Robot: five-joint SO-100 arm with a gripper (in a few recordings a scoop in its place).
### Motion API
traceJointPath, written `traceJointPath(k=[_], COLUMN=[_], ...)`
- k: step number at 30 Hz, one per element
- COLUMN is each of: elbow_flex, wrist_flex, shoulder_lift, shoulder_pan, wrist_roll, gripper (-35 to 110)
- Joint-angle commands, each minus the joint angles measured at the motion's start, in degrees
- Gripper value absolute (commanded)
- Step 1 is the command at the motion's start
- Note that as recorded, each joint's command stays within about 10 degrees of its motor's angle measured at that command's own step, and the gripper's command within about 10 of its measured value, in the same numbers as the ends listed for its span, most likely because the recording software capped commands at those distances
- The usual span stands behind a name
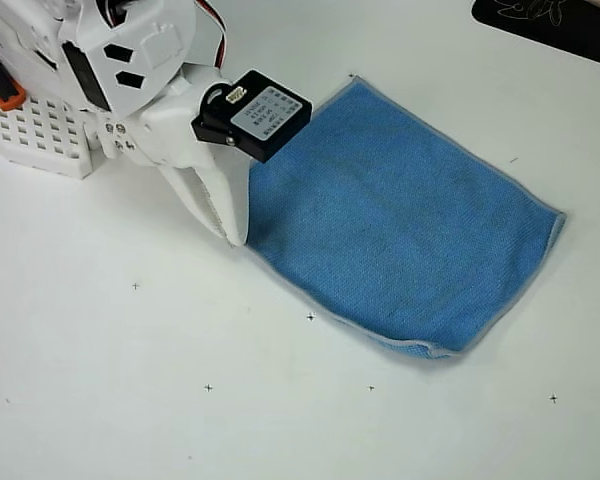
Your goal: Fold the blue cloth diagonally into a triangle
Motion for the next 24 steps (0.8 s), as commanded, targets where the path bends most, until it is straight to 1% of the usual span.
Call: traceJointPath(k=[1, 4, 12, 24], elbow_flex=[-5.6, -5.6, -5.2, -5.1], wrist_flex=[2.9, 2.9, 2.6, 2.6], shoulder_lift=[7.3, 7.2, 7.2, 7.2], shoulder_pan=[5.1, 6.1, 7.6, 7.6], wrist_roll=[-8.5, -8.5, -8.7, -8.5], gripper=[11, 13, 31, 32])
